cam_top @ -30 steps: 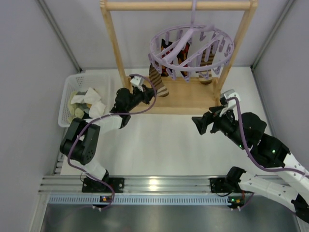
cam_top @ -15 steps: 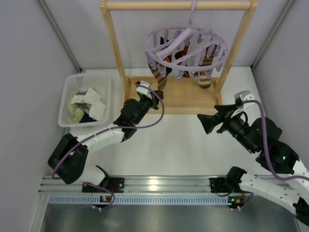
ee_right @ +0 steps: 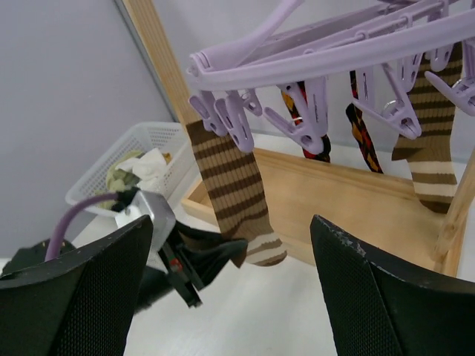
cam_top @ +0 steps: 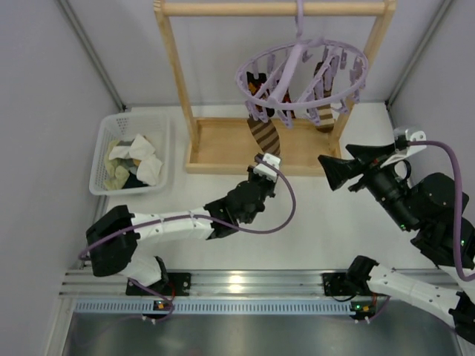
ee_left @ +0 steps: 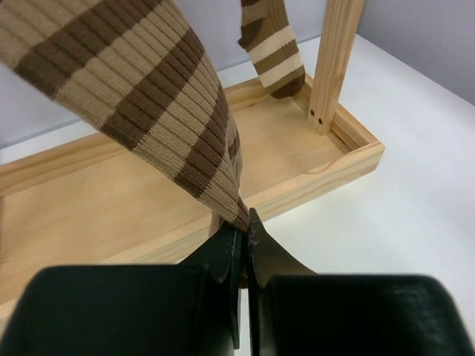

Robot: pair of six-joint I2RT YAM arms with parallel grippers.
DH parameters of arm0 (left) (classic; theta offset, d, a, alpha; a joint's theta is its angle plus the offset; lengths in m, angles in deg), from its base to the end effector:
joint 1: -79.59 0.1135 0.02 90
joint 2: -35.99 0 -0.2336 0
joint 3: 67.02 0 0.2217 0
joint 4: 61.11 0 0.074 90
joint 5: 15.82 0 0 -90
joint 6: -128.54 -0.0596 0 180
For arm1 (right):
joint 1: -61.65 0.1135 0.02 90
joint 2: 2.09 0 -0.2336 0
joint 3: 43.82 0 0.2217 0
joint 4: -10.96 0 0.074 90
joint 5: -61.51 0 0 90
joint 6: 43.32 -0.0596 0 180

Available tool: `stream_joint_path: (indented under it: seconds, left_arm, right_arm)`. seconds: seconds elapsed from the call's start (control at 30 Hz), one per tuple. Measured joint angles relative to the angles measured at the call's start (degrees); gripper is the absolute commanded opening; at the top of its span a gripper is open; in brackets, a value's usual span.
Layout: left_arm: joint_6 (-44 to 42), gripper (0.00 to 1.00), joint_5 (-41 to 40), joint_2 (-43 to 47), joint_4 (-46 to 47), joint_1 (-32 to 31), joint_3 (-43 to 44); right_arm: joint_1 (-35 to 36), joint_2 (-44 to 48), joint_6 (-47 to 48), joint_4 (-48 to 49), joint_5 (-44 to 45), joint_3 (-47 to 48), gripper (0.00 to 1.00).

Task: Remove the socks clipped to the hanger

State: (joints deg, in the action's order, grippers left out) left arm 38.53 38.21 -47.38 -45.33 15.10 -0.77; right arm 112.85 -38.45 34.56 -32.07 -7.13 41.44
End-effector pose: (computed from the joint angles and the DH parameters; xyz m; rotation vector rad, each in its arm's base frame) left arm 0.1725 -0.2801 0.2774 0.4054 1.5503 -0.3766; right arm 0.0836 0.0694 0.4323 -0.2028 1.4926 0.6209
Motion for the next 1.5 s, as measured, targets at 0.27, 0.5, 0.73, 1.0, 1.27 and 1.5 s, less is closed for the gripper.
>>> stream_joint_path:
  seconds: [0.27,0.5,0.73,1.0,1.27,1.5]
  left_arm:
    - [-7.9,0.0,-13.2,-8.0,-2.1,-9.8,8.9]
    - [-12.6,0.0,-19.8,-13.4,-3.0,-12.5,13.1]
    - [-16.7,0.0,-24.1,-18.2,-3.2,-12.8,17.2]
    - [-20.8,0.0,-26.2,-24.2,-3.3,-13.2,22.8]
    - [-23.2,0.0,-26.5,-27.1,-3.3,-14.3,25.9]
    - [-23.8,0.0,-26.4,-27.2,-3.2,-14.4,26.6]
  right_arm:
    - [0.0,-8.8,0.7,-4.5,0.2,10.4,0.8]
    - [0.0,-21.6,1.6,-11.5,1.0,22.1,0.72]
    - [0.1,-32.5,2.1,-18.1,8.5,29.3,0.69]
    - [0.6,-37.1,2.1,-23.1,18.9,32.0,0.67]
    - [1.7,-41.4,2.8,-23.5,26.2,34.6,0.64]
    - [2.6,-43.9,5.2,-22.4,30.5,34.3,0.62]
